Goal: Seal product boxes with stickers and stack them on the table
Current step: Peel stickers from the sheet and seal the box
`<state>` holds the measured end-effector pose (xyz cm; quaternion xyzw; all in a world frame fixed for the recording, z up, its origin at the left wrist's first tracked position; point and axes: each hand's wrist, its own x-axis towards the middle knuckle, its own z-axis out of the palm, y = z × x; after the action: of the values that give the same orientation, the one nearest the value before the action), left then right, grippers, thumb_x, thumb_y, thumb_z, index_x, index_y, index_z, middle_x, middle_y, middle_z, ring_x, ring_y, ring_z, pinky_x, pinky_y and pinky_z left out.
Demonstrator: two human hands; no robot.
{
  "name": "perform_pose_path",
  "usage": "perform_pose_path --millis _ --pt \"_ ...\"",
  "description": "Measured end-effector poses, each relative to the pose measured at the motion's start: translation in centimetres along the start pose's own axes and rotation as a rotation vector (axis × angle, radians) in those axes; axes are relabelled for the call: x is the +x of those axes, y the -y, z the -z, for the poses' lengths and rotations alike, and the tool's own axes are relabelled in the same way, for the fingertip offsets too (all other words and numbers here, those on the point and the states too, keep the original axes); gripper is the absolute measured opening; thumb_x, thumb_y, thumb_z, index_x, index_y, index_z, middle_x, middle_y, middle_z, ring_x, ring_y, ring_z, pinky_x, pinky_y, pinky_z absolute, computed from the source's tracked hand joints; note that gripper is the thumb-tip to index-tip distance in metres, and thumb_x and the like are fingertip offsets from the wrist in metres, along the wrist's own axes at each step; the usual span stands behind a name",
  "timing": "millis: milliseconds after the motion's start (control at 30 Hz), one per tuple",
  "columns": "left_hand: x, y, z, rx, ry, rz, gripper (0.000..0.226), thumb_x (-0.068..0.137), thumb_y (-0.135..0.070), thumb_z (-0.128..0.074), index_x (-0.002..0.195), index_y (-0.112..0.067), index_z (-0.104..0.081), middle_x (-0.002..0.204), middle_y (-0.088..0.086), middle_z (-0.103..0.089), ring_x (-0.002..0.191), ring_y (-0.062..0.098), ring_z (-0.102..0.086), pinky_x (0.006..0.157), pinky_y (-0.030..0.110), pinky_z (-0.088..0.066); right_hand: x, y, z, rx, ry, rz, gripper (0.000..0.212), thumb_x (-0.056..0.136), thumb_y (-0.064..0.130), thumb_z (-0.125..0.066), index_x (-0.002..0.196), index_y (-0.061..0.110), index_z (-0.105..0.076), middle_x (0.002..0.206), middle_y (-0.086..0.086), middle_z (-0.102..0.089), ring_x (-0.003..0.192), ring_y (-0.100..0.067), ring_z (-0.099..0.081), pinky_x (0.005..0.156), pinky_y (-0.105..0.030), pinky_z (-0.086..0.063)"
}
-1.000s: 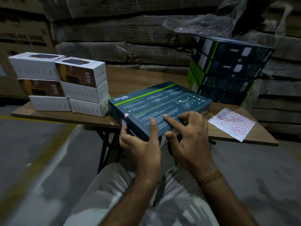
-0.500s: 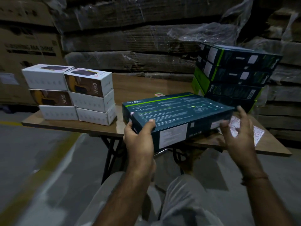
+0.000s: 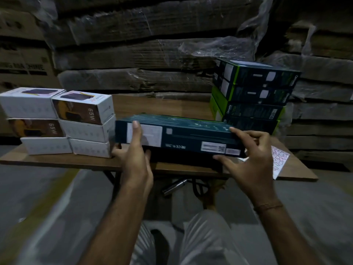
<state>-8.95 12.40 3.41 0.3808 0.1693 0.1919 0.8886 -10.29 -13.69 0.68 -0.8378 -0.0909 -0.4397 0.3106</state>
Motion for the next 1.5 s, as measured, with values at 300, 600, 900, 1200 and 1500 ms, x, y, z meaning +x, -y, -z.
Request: perform_pose_path --millis 300,600,900,1200,1500 --pt "-2.3 1.2 -2.9 0.149 0.288 0.162 0.073 0.089 -0.038 -0.085 0.135 -0.026 -0.030 0.131 0.011 -0.071 0.107 0.025 -0.078 0.090 0.054 -0.065 -1.3 6.6 -1.9 -0.137 -0.164 0.164 0.074 0.077 0.056 -0.092 0.135 0.015 -0.072 0.111 -0.017 -0.055 0.099 -0.032 -0.056 0.079 -0.047 -0.051" --pt "-1.4 0.7 -2.8 0.203 0.209 0.219 0.070 0.084 -0.035 -0.087 0.133 -0.018 -0.040 0.121 0.016 -0.071 0.097 0.028 -0.079 0.079 0.053 -0.066 -2.6 7.0 -1.4 -0.099 -0.278 0.291 0.078 0.076 0.051 -0.095 0.133 0.005 -0.068 0.113 -0.024 -0.063 0.103 -0.038 -0.061 0.098 -0.036 -0.044" --pt "0.4 -2.3 -2.6 0.152 0.343 0.331 0.045 0.098 -0.044 -0.058 0.122 -0.009 -0.072 0.114 0.017 -0.078 0.107 0.038 -0.075 0.105 0.062 -0.054 -0.7 4.8 -0.4 -0.067 -0.115 0.255 0.086 0.081 0.040 -0.086 0.150 0.002 -0.053 0.152 -0.020 -0.048 0.148 -0.041 -0.038 0.119 -0.059 -0.033" --pt "0.3 -3.1 -1.8 0.260 0.365 0.409 0.058 0.102 -0.055 -0.055 0.130 -0.007 -0.070 0.100 0.016 -0.082 0.076 0.030 -0.081 0.064 0.046 -0.067 -0.3 3.5 -0.7 -0.107 -0.088 0.263 0.079 0.072 0.034 -0.087 0.145 0.013 -0.063 0.145 -0.012 -0.057 0.149 -0.036 -0.041 0.115 -0.068 -0.029" --pt "-0.1 -2.7 0.6 0.334 0.375 0.187 0.052 0.106 -0.063 -0.047 0.131 -0.025 -0.072 0.117 0.006 -0.081 0.106 0.027 -0.079 0.093 0.052 -0.061 -1.5 4.7 -3.8 -0.145 -0.082 0.220 0.081 0.066 0.023 -0.093 0.142 0.015 -0.068 0.135 -0.016 -0.060 0.131 -0.041 -0.051 0.109 -0.060 -0.041"
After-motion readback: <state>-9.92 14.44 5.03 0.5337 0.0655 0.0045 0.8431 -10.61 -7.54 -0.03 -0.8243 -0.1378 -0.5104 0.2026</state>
